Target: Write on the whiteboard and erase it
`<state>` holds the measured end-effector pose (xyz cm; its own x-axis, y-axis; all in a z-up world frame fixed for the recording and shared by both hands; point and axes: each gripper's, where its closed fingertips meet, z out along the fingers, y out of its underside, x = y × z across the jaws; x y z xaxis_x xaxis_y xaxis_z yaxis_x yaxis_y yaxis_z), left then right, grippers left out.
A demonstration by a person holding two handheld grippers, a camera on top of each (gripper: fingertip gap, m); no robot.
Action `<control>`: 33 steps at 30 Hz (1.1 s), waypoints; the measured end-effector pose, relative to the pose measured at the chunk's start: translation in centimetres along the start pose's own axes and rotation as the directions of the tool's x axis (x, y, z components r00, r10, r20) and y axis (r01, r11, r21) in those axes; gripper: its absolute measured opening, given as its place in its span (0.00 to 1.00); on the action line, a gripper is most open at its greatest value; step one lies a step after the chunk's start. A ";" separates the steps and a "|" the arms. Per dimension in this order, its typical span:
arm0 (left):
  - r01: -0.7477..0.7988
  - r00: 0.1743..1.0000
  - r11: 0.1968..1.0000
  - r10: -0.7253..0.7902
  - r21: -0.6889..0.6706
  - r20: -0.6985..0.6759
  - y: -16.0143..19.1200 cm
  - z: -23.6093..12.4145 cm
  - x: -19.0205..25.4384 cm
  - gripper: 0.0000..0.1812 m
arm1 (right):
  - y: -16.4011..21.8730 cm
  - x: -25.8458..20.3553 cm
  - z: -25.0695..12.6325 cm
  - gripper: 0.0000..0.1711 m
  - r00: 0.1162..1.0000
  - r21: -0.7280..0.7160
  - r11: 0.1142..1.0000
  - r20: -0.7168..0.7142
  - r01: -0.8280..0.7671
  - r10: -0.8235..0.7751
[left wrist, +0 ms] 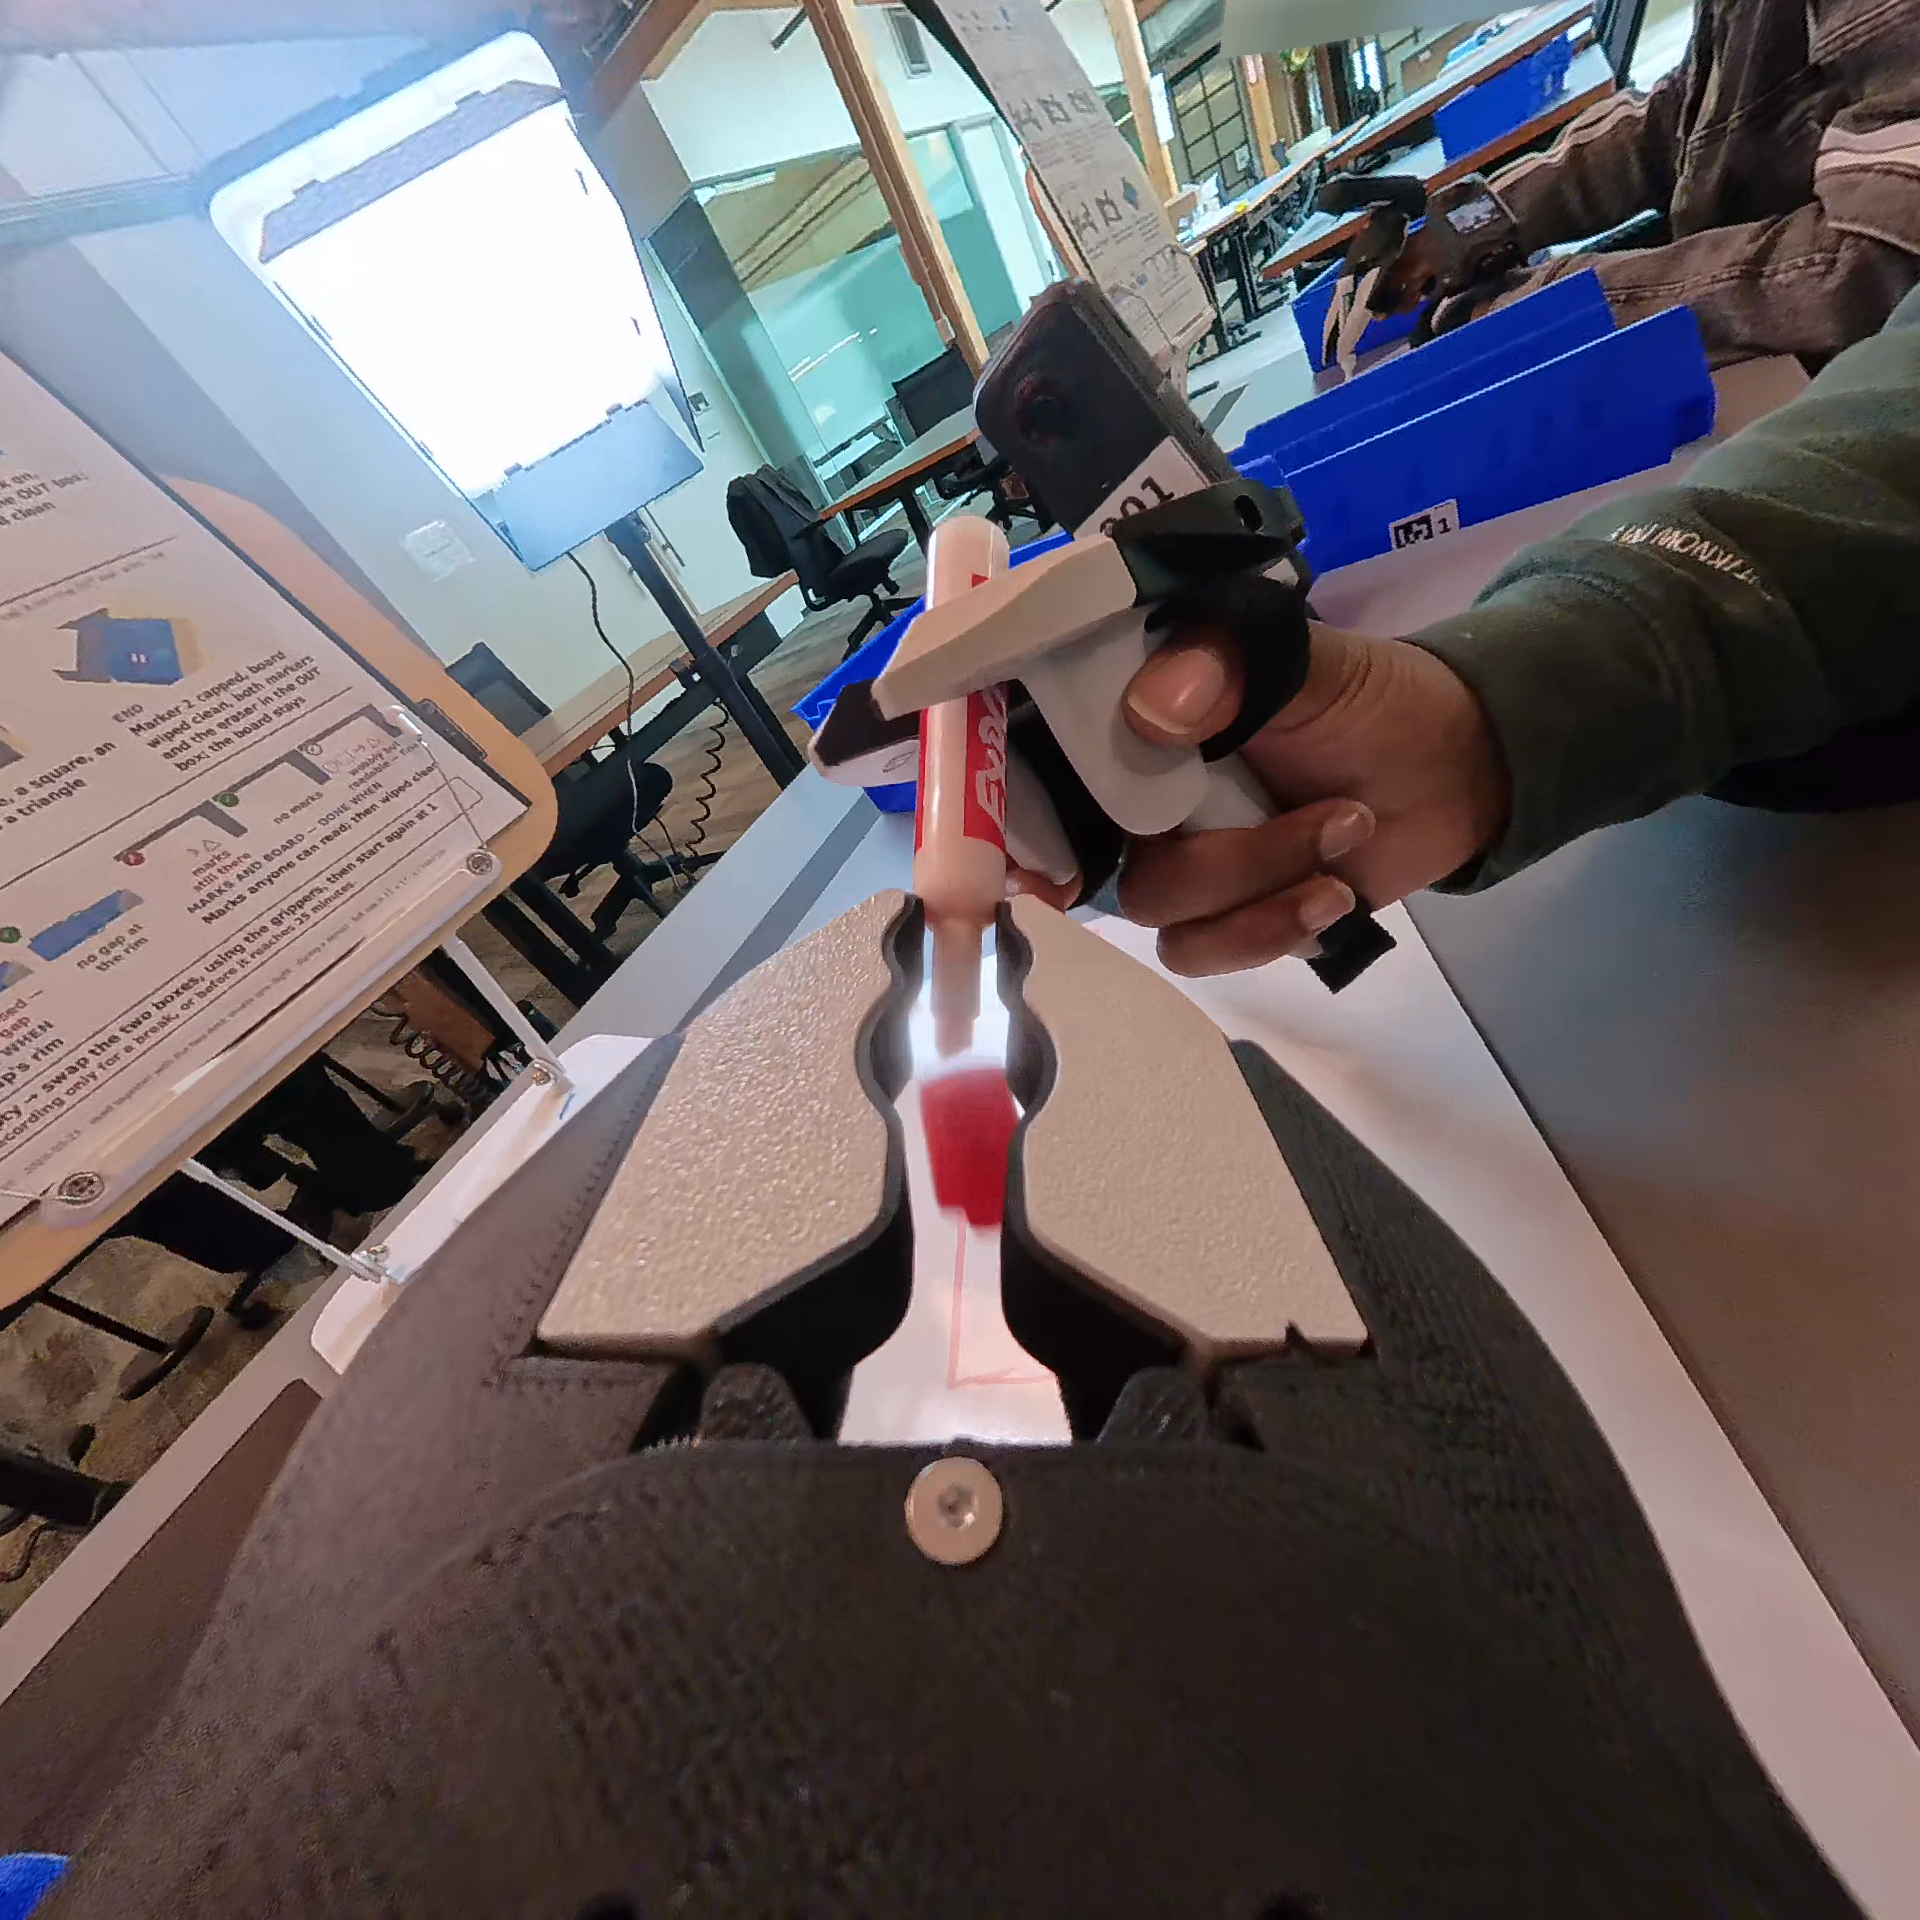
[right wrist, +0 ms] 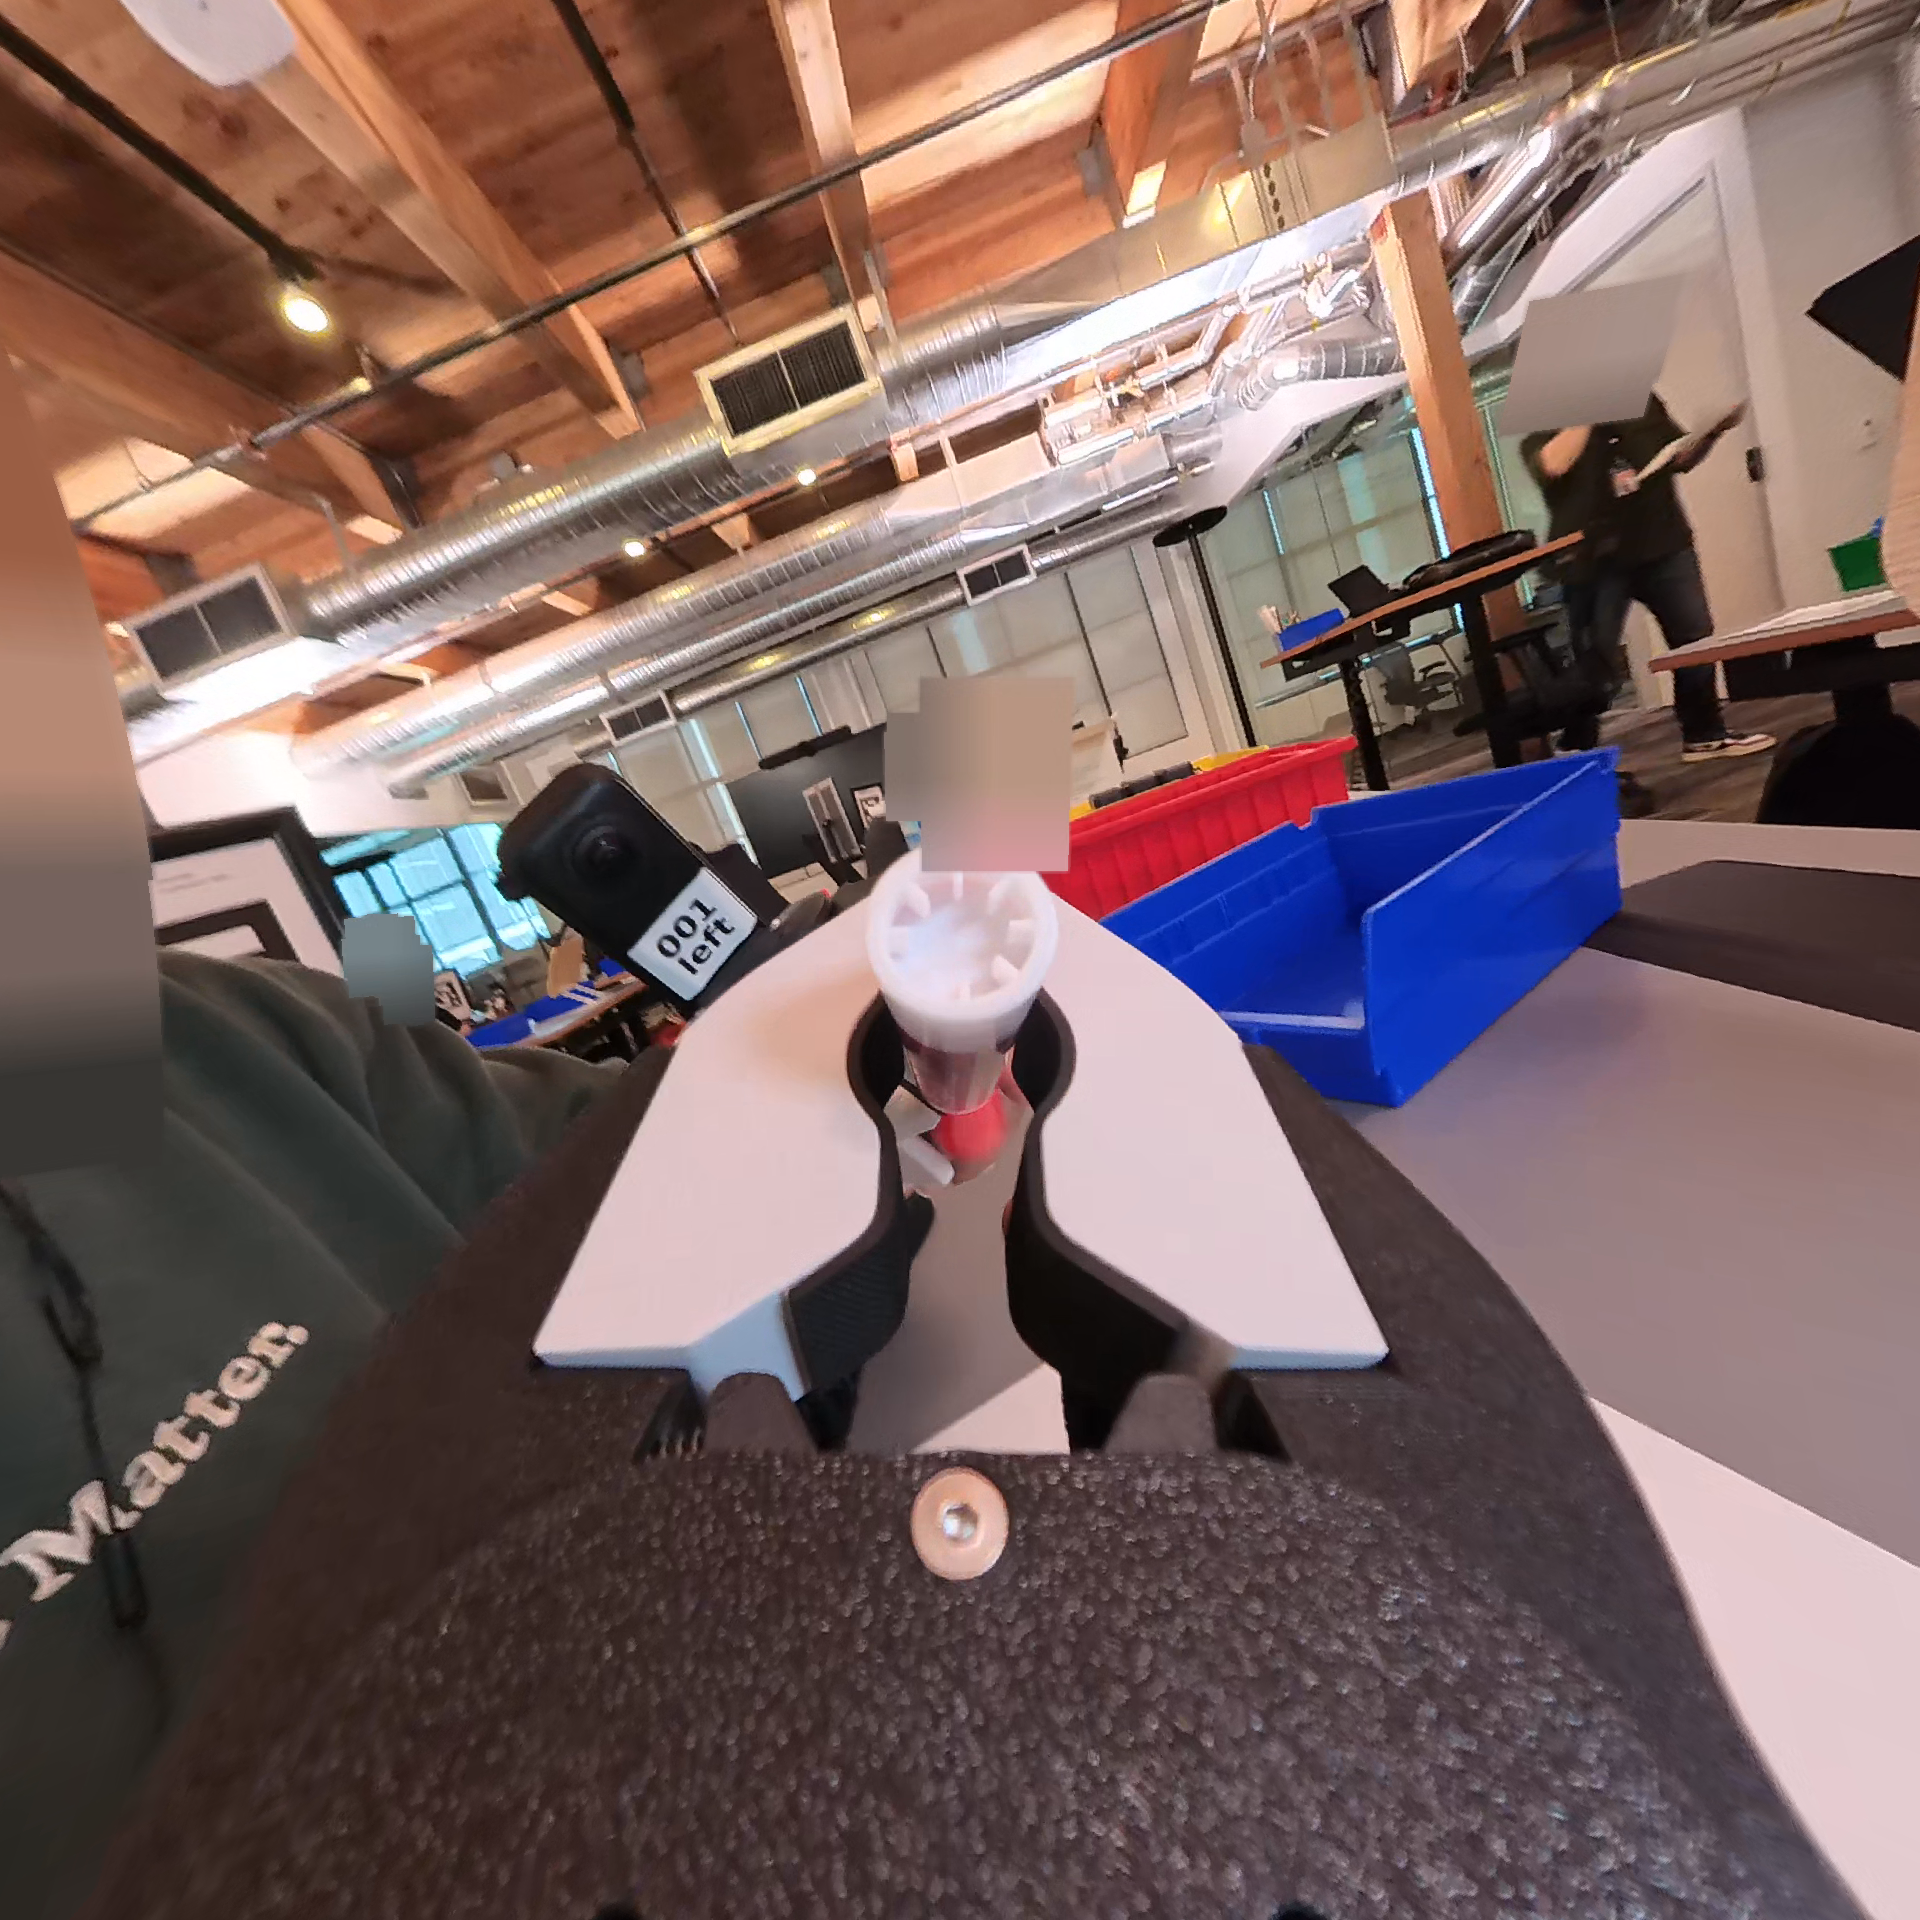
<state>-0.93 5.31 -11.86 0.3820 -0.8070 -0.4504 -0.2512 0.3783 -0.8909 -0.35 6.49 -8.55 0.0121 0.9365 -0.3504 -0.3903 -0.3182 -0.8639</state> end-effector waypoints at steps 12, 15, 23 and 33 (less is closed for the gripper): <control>0.085 0.994 0.996 -0.083 0.022 -0.064 0.8 0.0 -0.1 0.09 | 0.4 1.3 -0.4 0.11 0.999 -0.007 0.999 -0.033 -0.039 0.039; 0.108 0.987 0.994 -0.105 0.017 -0.119 0.7 -0.7 -0.5 0.19 | -0.8 1.7 -1.0 0.11 0.998 0.040 0.998 -0.045 -0.045 0.047; 0.055 0.896 0.870 -0.259 -0.489 -0.361 10.4 -6.1 -1.0 0.15 | -2.6 2.9 -2.5 0.11 0.995 0.069 0.998 -0.097 -0.005 0.011; -0.167 0.837 0.698 -0.273 -0.696 -0.474 17.2 -10.3 0.6 0.21 | -1.4 3.9 -2.7 0.11 0.995 0.031 0.999 -0.095 -0.038 0.040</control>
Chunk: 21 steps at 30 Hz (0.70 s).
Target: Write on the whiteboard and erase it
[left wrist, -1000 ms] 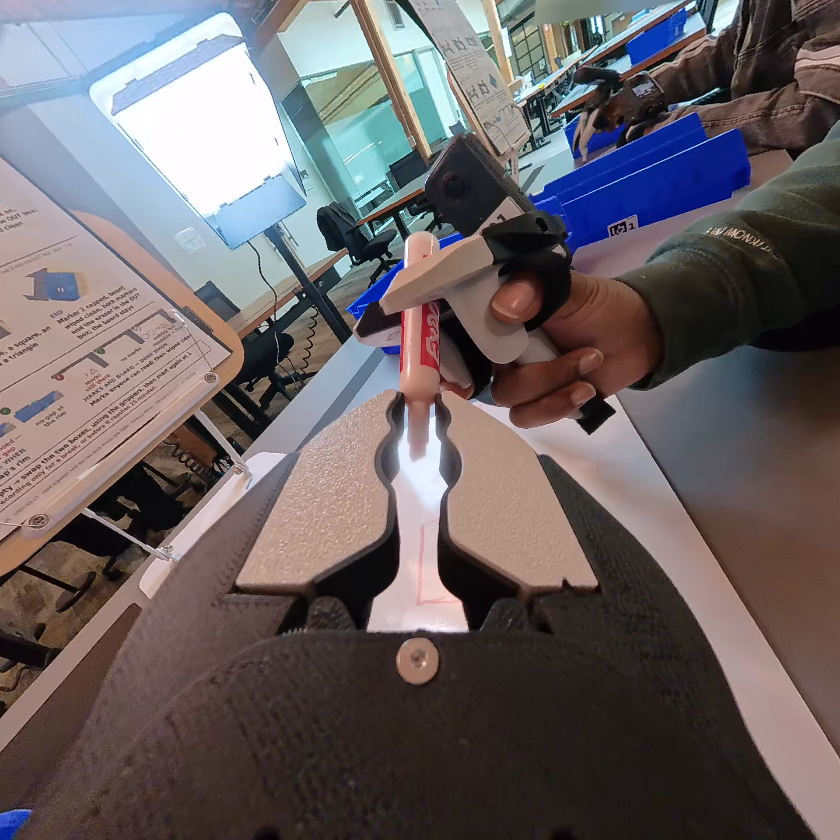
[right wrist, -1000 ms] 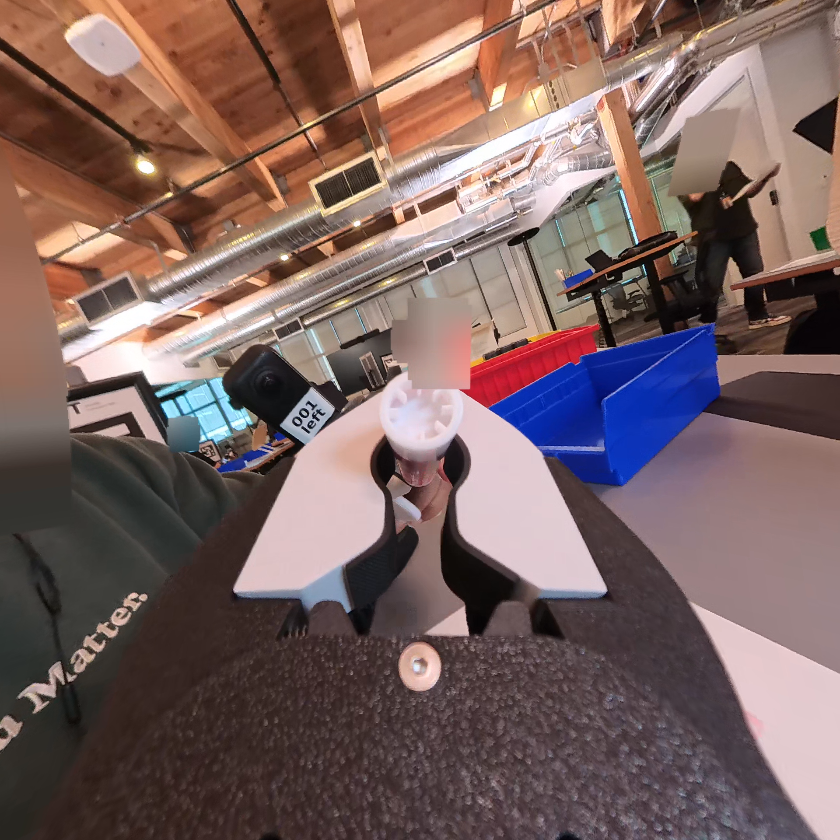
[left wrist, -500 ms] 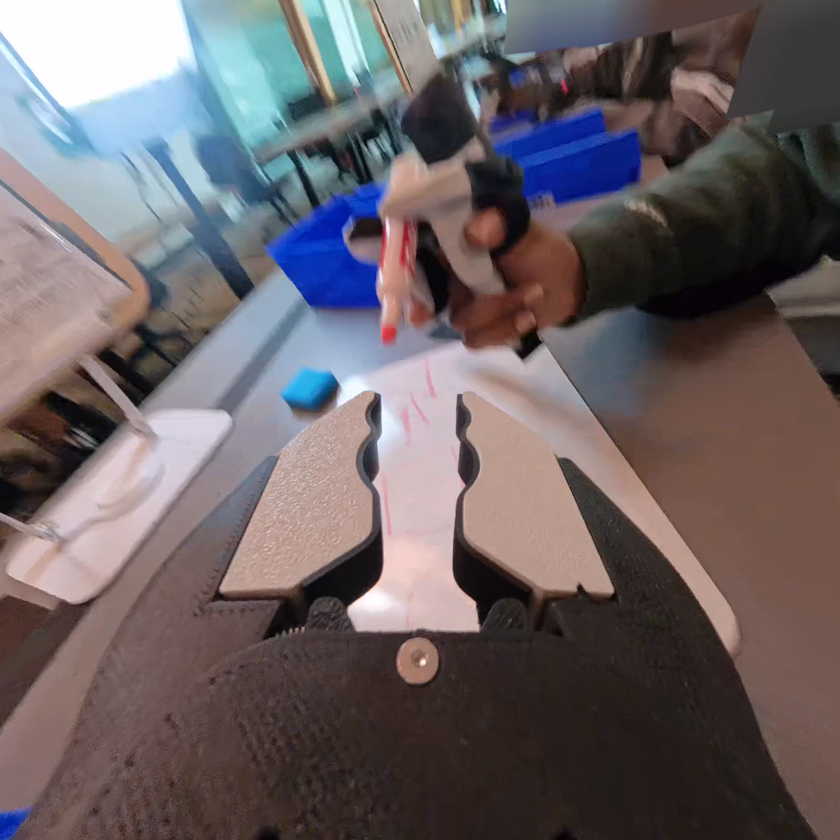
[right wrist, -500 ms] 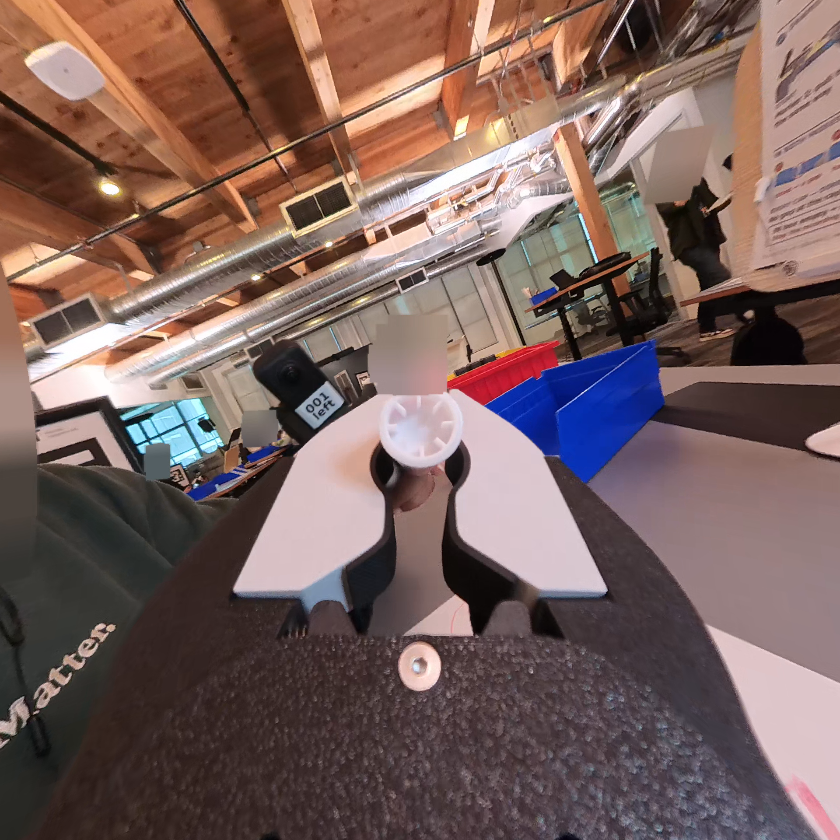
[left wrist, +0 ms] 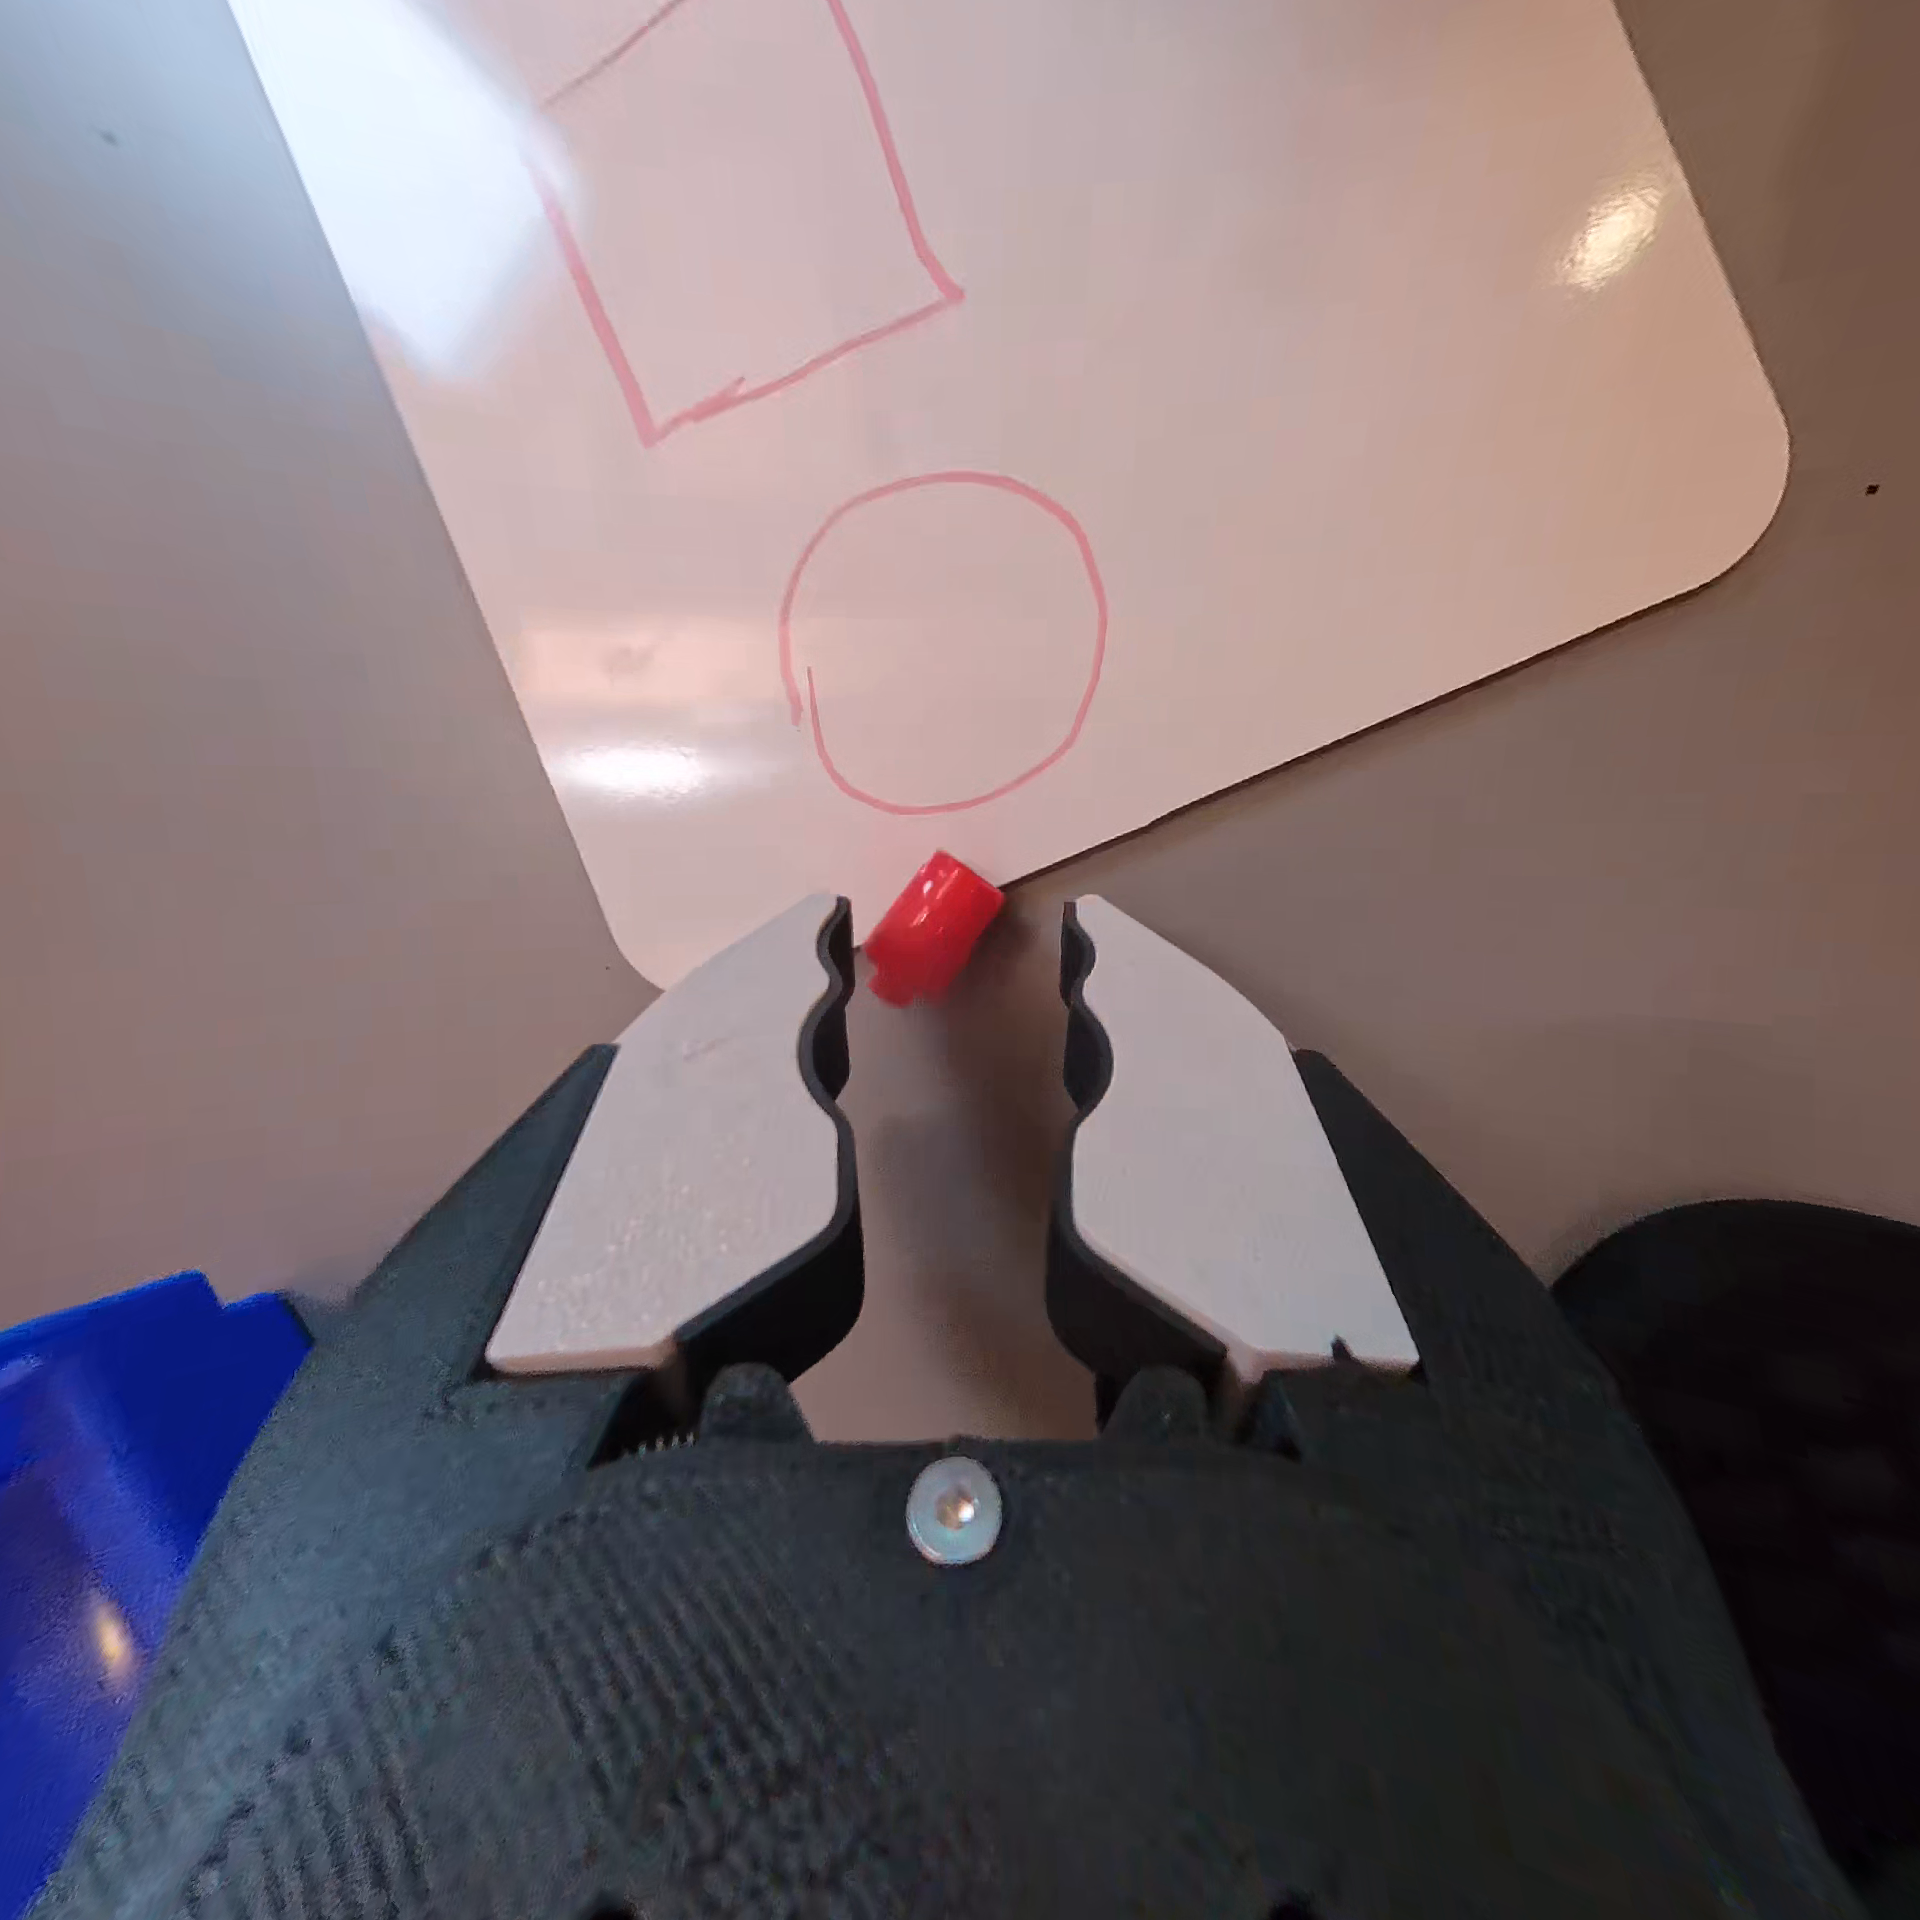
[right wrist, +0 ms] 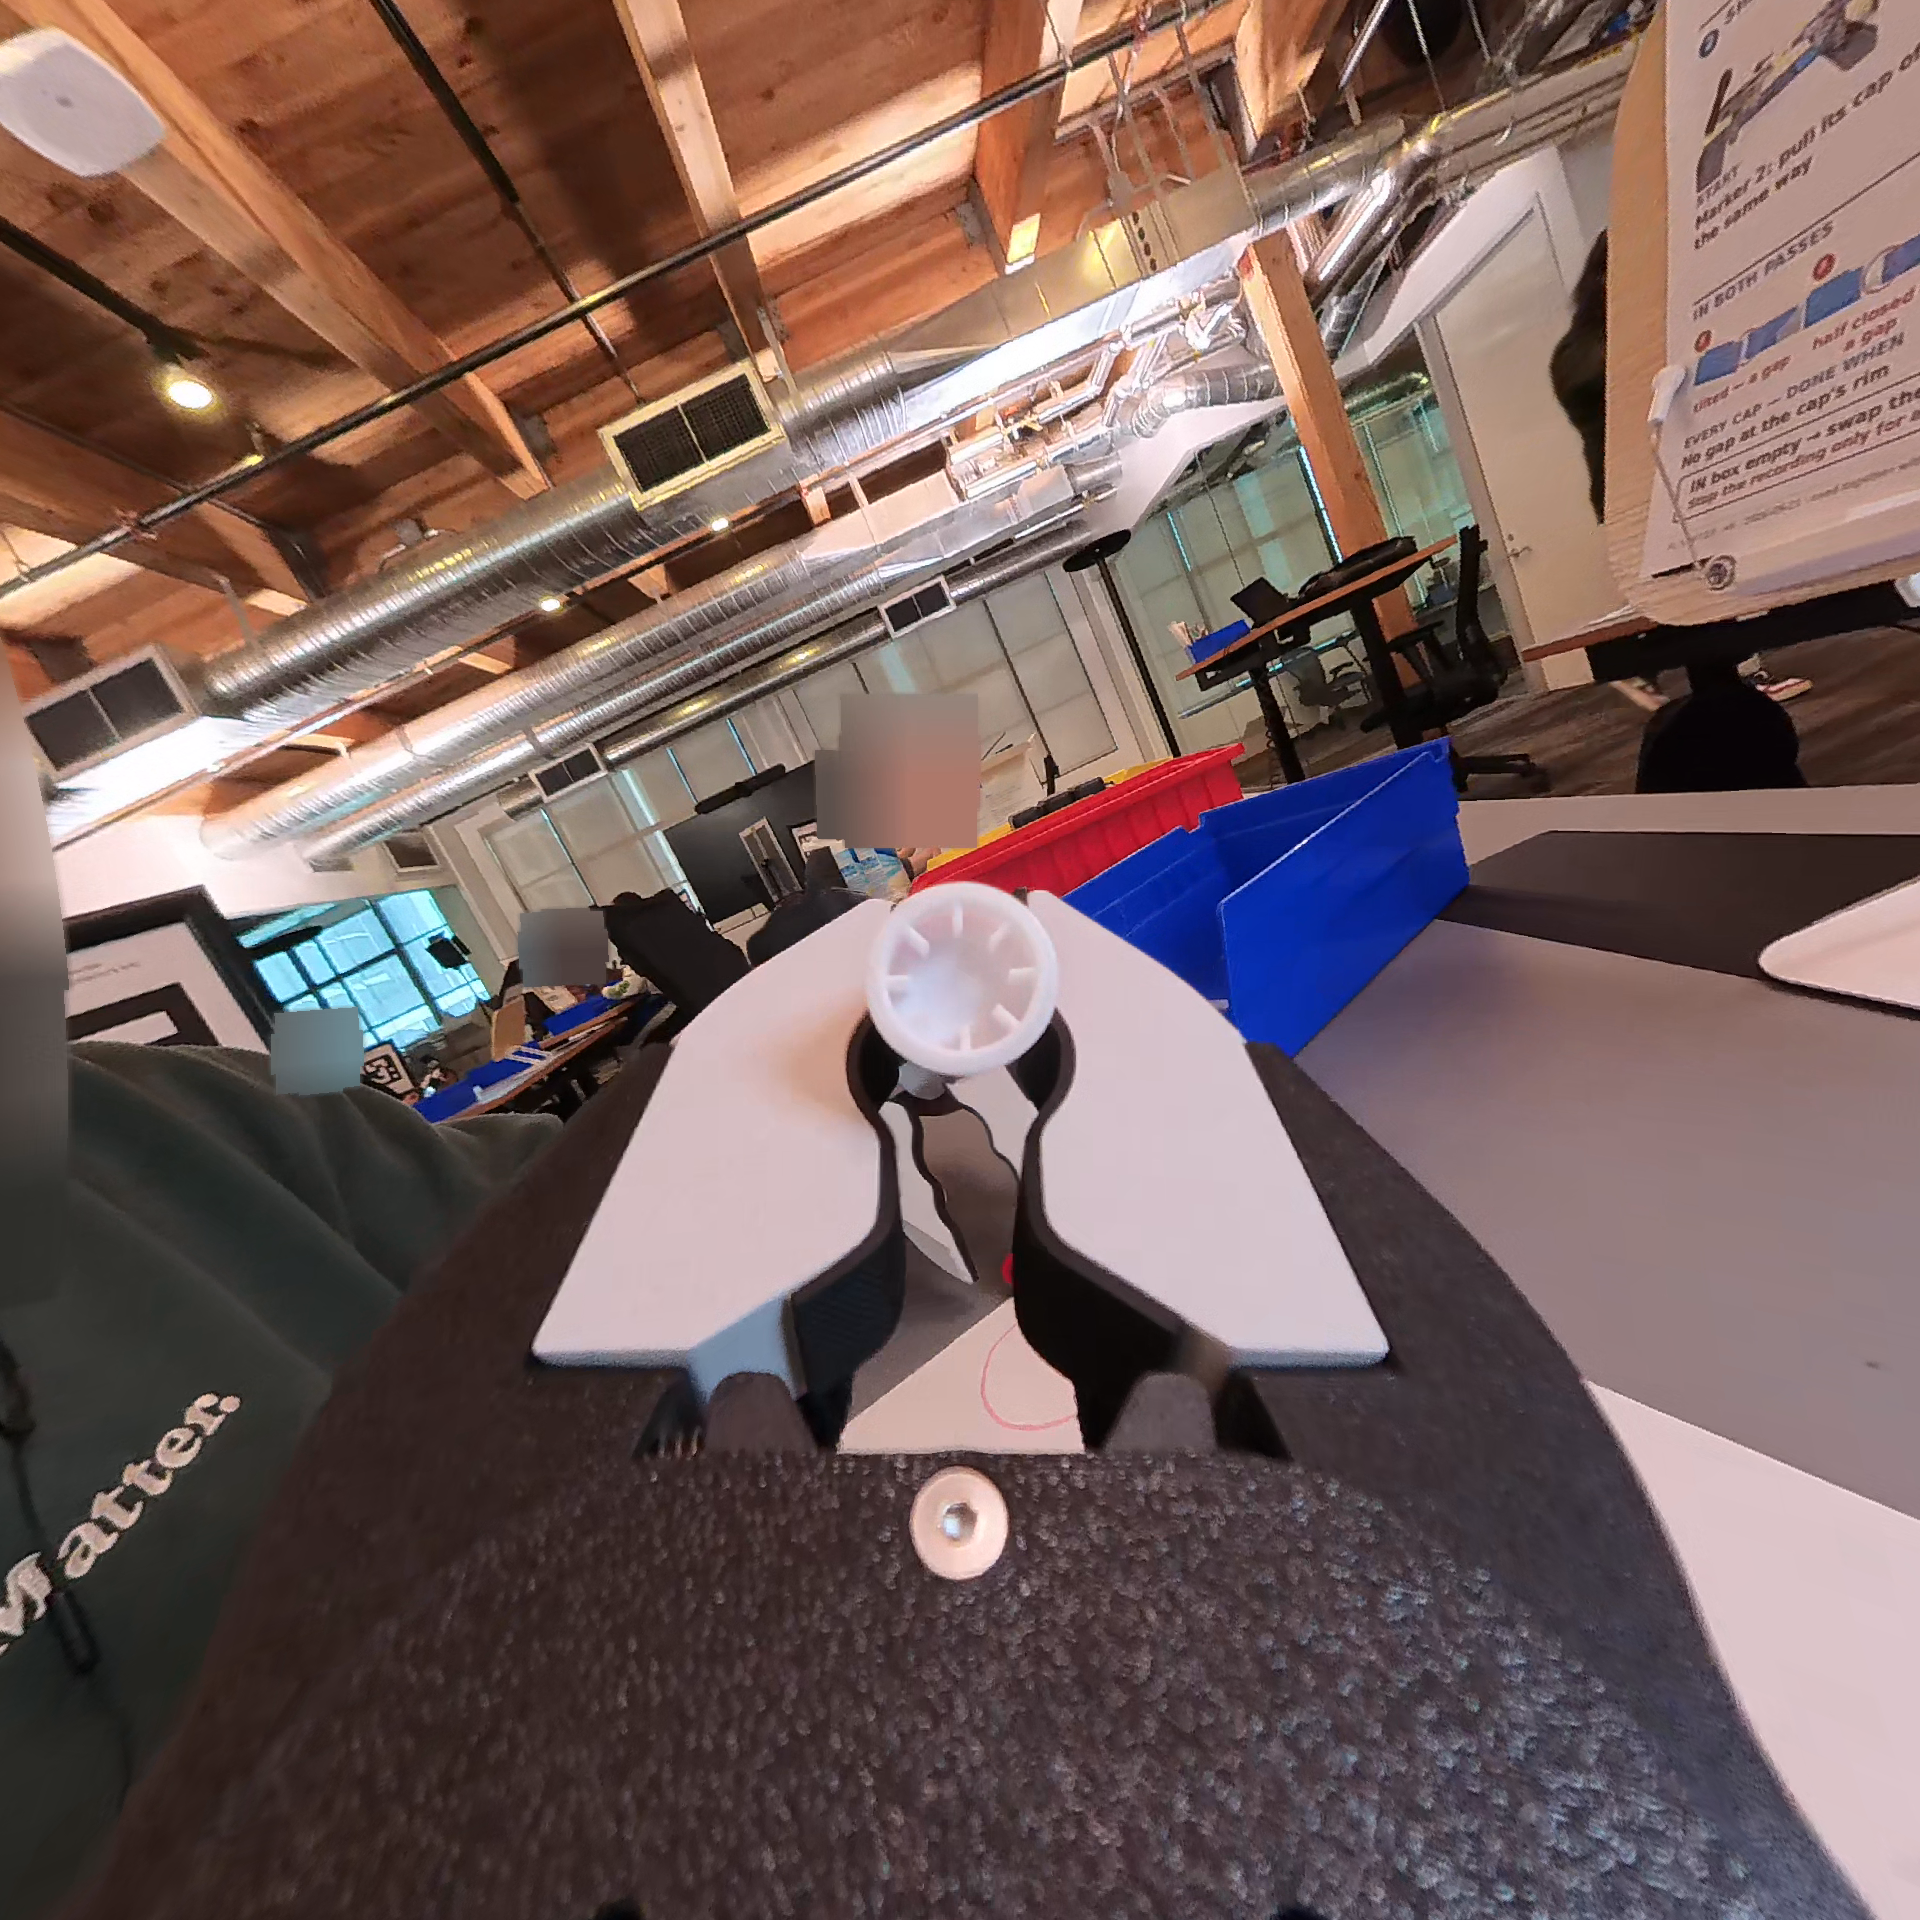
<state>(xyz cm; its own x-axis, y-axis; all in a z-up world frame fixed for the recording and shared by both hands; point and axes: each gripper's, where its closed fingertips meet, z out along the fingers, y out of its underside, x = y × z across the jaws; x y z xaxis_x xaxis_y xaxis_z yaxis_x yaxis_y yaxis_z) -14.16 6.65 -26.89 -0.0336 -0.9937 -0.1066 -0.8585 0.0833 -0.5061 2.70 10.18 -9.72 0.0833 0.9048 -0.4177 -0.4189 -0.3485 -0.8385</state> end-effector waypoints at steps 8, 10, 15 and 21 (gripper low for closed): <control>0.029 0.996 0.998 -0.034 -0.063 -0.080 1.4 0.5 1.3 0.19 | 0.3 0.1 -0.1 0.11 1.000 -0.014 1.000 0.010 -0.011 0.011; 0.044 0.995 0.997 -0.049 -0.057 -0.090 1.7 0.3 1.6 0.18 | 0.3 0.1 -0.2 0.11 1.000 -0.014 1.000 0.010 -0.013 0.014; 0.063 0.994 0.998 -0.062 0.010 -0.093 2.1 -0.1 2.5 0.18 | 0.3 0.1 -0.4 0.11 1.000 -0.013 1.000 0.010 -0.015 0.015; 0.090 0.993 0.977 -0.073 0.191 -0.096 1.9 -0.3 3.4 0.18 | 0.2 0.4 -0.6 0.11 1.000 -0.008 1.000 0.005 -0.026 0.026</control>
<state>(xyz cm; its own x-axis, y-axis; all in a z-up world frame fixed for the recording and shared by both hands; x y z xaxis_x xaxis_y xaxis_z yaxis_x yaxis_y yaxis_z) -16.04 3.43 -27.93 -0.0200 -0.9997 0.0129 -0.7441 0.0063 -0.6681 3.17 10.35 -10.24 0.0679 0.8966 -0.4377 -0.4140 -0.3738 -0.8300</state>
